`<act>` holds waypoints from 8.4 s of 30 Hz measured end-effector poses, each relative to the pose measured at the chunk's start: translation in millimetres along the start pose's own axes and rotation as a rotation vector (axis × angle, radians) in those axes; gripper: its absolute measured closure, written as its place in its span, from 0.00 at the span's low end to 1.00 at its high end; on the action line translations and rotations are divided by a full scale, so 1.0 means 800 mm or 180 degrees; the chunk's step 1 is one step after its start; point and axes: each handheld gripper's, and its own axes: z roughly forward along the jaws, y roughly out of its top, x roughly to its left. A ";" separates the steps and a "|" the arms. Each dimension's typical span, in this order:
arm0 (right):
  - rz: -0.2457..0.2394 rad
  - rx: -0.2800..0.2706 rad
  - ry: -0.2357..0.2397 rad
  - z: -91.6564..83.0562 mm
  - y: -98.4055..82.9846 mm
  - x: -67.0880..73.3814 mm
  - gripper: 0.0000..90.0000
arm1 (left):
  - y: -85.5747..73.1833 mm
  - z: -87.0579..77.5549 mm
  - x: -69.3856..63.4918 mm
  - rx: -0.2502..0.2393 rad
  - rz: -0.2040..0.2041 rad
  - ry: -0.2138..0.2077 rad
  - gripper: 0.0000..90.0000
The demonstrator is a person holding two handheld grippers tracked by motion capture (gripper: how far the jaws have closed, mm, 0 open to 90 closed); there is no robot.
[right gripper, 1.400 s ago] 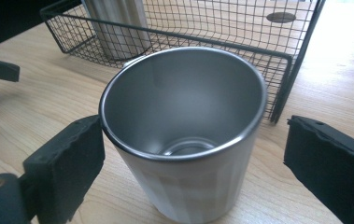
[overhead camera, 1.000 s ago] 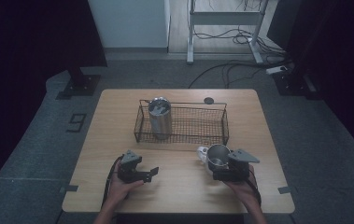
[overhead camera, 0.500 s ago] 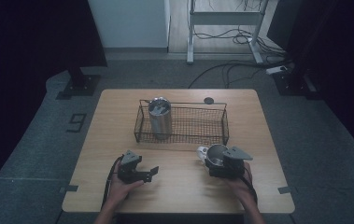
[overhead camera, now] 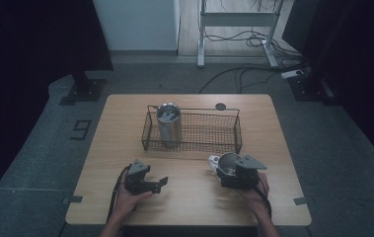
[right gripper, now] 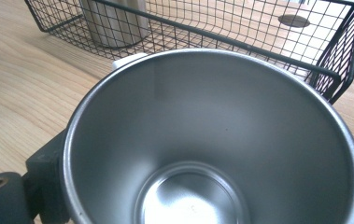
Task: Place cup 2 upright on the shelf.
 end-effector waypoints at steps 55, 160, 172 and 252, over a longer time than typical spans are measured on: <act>0.0036 -0.0387 0.0196 -0.051 0.116 -0.017 0.07 | -0.005 0.000 0.008 0.0074 -0.0187 -0.0021 0.11; 0.0103 0.0022 0.0130 0.100 0.179 -0.072 0.07 | -0.011 0.003 0.011 0.0133 -0.0200 0.0032 0.12; 0.0117 0.0091 0.0121 0.113 0.171 -0.075 0.07 | -0.011 0.004 0.011 0.0147 -0.0190 0.0038 0.12; 0.0126 0.0638 -0.0055 0.155 0.122 -0.080 0.07 | -0.015 0.009 0.008 0.0225 -0.0177 0.0018 0.12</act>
